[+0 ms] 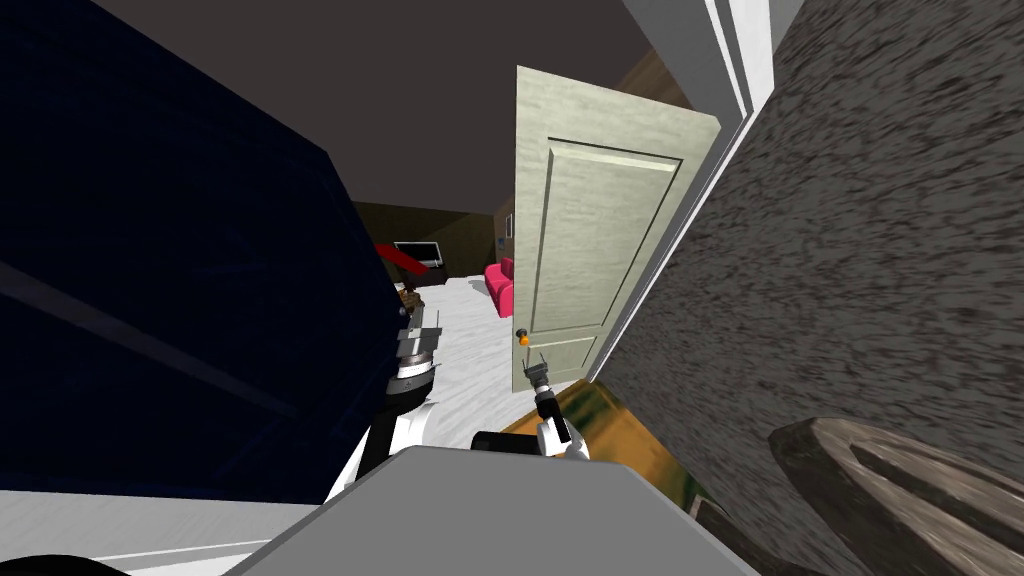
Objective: Push the door open
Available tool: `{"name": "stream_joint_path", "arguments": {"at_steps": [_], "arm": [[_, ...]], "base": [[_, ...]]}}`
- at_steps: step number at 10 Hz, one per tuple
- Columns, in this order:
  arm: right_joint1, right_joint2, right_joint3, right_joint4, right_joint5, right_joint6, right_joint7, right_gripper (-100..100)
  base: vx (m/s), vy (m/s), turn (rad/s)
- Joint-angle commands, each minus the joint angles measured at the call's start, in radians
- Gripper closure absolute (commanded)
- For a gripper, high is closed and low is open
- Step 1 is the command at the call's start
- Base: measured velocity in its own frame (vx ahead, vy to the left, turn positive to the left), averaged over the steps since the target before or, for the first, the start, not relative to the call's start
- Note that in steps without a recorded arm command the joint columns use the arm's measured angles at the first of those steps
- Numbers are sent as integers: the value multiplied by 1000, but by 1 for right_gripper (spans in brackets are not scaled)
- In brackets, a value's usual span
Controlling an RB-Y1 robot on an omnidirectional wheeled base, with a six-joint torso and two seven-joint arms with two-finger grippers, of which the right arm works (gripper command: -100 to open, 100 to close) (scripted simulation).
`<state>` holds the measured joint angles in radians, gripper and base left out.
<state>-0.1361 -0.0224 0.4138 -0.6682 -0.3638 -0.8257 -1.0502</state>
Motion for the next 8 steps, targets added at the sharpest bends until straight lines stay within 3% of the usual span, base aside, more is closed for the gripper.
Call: {"name": "stream_joint_path", "arguments": {"at_steps": [1, 8], "arm": [[3, 6, 4, -5, -17, 3, -47, -100], [13, 31, 19, -18, -82, 9, -211, -100]], "base": [[-39, -24, 47], [-43, -24, 53]]}}
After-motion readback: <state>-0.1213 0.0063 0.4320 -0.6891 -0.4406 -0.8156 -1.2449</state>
